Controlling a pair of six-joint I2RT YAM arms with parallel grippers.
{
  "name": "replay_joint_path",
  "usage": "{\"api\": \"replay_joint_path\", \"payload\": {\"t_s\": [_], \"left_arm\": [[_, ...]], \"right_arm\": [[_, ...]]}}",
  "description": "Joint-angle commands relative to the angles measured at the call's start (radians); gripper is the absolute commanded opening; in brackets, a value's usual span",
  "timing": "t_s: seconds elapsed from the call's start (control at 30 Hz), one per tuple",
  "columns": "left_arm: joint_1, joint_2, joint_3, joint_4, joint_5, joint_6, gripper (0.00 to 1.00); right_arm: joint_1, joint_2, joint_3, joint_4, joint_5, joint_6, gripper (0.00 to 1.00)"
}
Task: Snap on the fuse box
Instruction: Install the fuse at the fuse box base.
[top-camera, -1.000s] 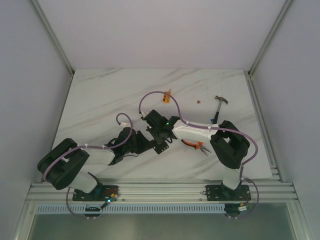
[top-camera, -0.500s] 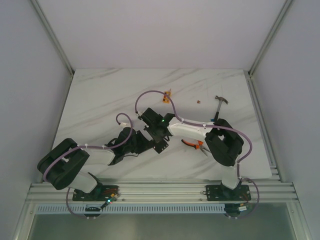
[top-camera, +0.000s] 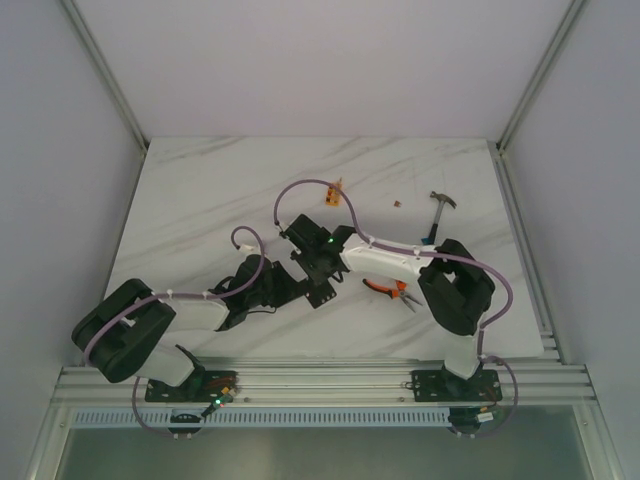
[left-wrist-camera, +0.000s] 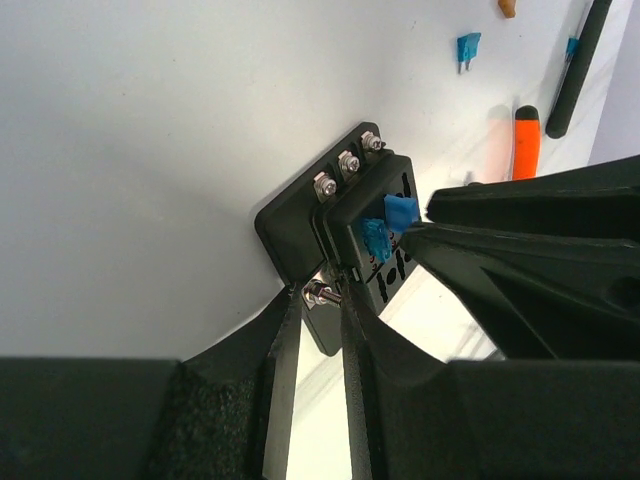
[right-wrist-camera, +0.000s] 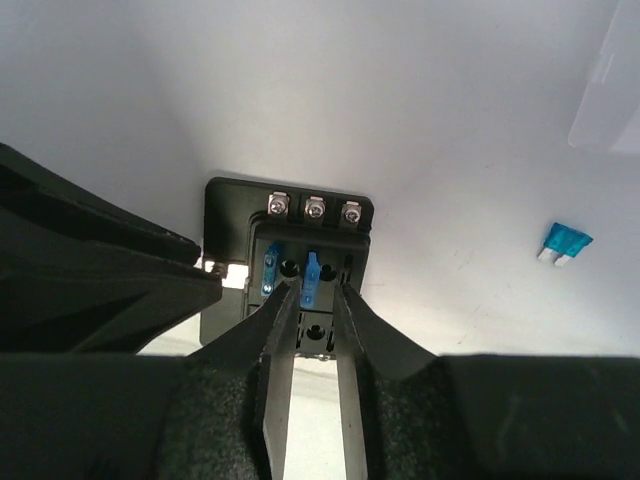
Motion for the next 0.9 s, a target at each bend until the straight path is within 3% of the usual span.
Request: {"api": "replay_joint_path", "payload": {"t_s": [0.0, 0.43, 0.77, 0.87], "left_arm": [[-0.002, -0.002, -0.011, -0.112, -0.032, 0.03, 0.31], [-0.002, 0.002, -0.012, -0.103, -0.021, 0.032, 0.31], [-0.002, 0.007, -0.008, -0.1, -0.017, 0.033, 0.31], [-0.002, 0.007, -0.007, -0.099, -0.017, 0.033, 0.31]], "right_arm": [[-0.005, -0.064, 0.011, -0.022, -0.017, 0.014, 0.3], [-0.015, -0.013, 0.027, -0.002, 0.004, 0.066, 0.28], [-0.019, 0.011, 0.026, 0.014, -0.02, 0.064, 0.22], [-0.019, 0.017, 0.029, 0.013, -0.021, 0.064, 0.15]]}}
